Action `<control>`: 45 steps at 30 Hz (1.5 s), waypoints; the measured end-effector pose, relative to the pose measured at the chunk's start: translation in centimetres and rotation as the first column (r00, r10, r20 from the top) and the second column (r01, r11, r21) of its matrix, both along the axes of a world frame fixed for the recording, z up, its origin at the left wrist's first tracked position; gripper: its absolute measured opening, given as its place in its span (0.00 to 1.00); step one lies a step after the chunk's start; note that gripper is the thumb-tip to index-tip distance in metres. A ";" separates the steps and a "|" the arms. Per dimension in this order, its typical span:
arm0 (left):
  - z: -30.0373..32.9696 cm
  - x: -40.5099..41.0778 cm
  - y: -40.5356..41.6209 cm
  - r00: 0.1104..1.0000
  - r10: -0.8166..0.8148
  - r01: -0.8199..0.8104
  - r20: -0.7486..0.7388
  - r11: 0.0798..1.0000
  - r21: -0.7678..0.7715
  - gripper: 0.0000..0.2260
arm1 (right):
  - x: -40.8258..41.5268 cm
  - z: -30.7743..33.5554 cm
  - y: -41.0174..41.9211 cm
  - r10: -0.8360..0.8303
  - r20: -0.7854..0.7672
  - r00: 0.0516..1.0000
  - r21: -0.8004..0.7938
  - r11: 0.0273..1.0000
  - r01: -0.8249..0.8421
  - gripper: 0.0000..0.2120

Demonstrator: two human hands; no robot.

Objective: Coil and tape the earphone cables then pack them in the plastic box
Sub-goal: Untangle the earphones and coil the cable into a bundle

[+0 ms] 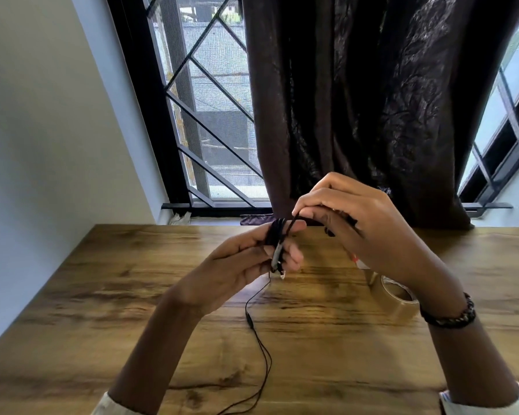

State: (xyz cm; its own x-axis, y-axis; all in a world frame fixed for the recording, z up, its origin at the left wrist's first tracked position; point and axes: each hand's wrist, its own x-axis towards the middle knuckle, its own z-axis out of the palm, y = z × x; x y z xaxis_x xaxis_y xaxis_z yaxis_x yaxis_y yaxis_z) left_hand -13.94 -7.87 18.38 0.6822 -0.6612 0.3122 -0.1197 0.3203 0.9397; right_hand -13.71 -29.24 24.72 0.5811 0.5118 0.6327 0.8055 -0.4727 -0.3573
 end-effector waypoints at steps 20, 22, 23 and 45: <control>0.9 0.0 -0.6 0.991 -0.022 0.008 0.129 0.994 0.108 0.19 | -0.1 0.2 0.3 0.033 0.003 0.999 0.010 0.999 -0.033 0.09; 1.3 -0.1 -0.7 0.994 0.002 -0.015 0.109 0.993 0.116 0.18 | 0.4 -0.2 0.6 0.039 -0.007 0.999 0.033 0.999 -0.038 0.08; 1.4 -0.2 -0.8 0.995 0.029 -0.039 0.095 0.993 0.108 0.17 | 0.7 -0.5 0.7 0.041 -0.014 0.999 0.054 0.998 -0.040 0.08; 0.9 -0.3 -2.1 0.943 0.268 -0.273 -0.199 0.962 0.002 0.10 | -1.0 -7.2 2.8 -0.037 -0.357 0.933 0.491 0.843 0.221 0.09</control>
